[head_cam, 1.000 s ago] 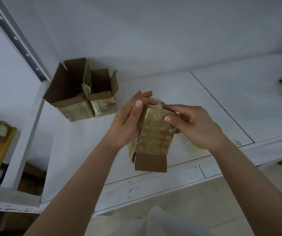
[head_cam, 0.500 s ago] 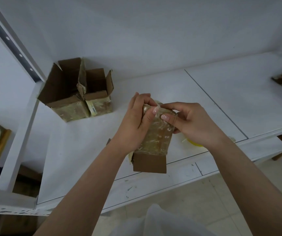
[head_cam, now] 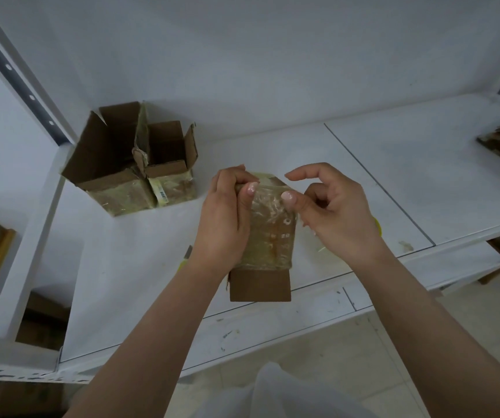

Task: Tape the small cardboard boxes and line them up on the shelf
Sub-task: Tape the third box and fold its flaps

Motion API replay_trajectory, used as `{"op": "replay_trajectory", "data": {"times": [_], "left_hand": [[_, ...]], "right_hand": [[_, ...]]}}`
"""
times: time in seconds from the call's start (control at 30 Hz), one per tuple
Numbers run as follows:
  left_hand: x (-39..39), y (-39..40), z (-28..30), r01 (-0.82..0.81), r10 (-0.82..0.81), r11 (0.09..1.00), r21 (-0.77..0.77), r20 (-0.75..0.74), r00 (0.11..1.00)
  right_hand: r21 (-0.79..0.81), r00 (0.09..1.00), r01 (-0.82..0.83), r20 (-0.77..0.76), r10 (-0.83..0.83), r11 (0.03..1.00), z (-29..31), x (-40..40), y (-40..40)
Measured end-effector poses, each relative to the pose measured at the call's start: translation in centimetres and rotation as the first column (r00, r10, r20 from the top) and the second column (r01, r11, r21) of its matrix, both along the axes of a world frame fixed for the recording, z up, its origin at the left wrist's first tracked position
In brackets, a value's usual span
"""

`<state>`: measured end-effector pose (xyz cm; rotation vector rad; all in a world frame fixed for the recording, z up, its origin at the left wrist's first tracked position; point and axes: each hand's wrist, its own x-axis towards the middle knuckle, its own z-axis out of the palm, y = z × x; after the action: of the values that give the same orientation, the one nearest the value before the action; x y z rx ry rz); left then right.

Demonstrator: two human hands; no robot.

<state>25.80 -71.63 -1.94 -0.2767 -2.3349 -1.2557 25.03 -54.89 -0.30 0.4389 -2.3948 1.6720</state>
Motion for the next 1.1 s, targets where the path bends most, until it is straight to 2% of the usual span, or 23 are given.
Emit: {"op": "replay_trajectory", "data": {"times": [0.07, 0.13, 0.27, 0.33, 0.4, 0.53, 0.73, 0.83, 0.93, 1.1], "left_hand": [[-0.1, -0.2, 0.2, -0.017, 0.017, 1.000, 0.018, -0.005, 1.000], [-0.1, -0.5, 0.5, -0.030, 0.030, 0.998, 0.053, -0.003, 1.000], [-0.1, -0.3, 0.9, -0.023, 0.022, 0.989, 0.148, 0.009, 1.000], [0.1, 0.4, 0.9, -0.006, 0.008, 0.986, 0.164, -0.010, 1.000], [0.2, 0.9, 0.8, -0.009, 0.014, 0.986, 0.165, -0.034, 0.999], [0.1, 1.3, 0.6, -0.025, 0.032, 0.987, 0.157, -0.040, 0.999], [0.1, 0.7, -0.1, 0.000, 0.008, 0.995, 0.104, -0.075, 0.997], [0.0, 0.3, -0.4, 0.098, -0.084, 0.989, 0.107, -0.127, 0.988], [-0.1, -0.3, -1.1, 0.162, -0.140, 0.979, 0.126, -0.162, 0.977], [0.1, -1.0, -3.1, 0.124, -0.099, 0.978, 0.167, -0.148, 0.984]], "right_hand": [[-0.201, 0.997, -0.049, 0.043, 0.059, 0.978, 0.2, 0.2, 0.4], [-0.296, 0.996, -0.064, 0.047, 0.081, 0.953, 0.4, 0.2, 1.2], [-0.168, 0.989, -0.147, -0.002, 0.148, 0.975, 0.1, 0.0, 1.2], [-0.156, 0.986, -0.168, -0.009, 0.169, 0.973, -0.2, 0.0, 0.7], [-0.108, 0.991, -0.127, -0.045, 0.123, 0.986, -0.4, -0.2, 0.3], [0.090, 0.982, 0.015, -0.189, 0.002, 0.996, -0.9, -0.6, -0.2], [0.004, 0.991, -0.049, -0.123, 0.049, 0.999, -1.8, -0.8, -0.2], [0.084, 0.981, 0.011, -0.195, 0.006, 0.996, -2.2, -0.9, -0.4], [0.132, 0.975, -0.006, -0.219, 0.035, 0.991, -2.8, -1.0, -0.5], [0.310, 0.977, -0.030, -0.191, 0.093, 0.950, -4.5, -0.8, -0.3]]}}
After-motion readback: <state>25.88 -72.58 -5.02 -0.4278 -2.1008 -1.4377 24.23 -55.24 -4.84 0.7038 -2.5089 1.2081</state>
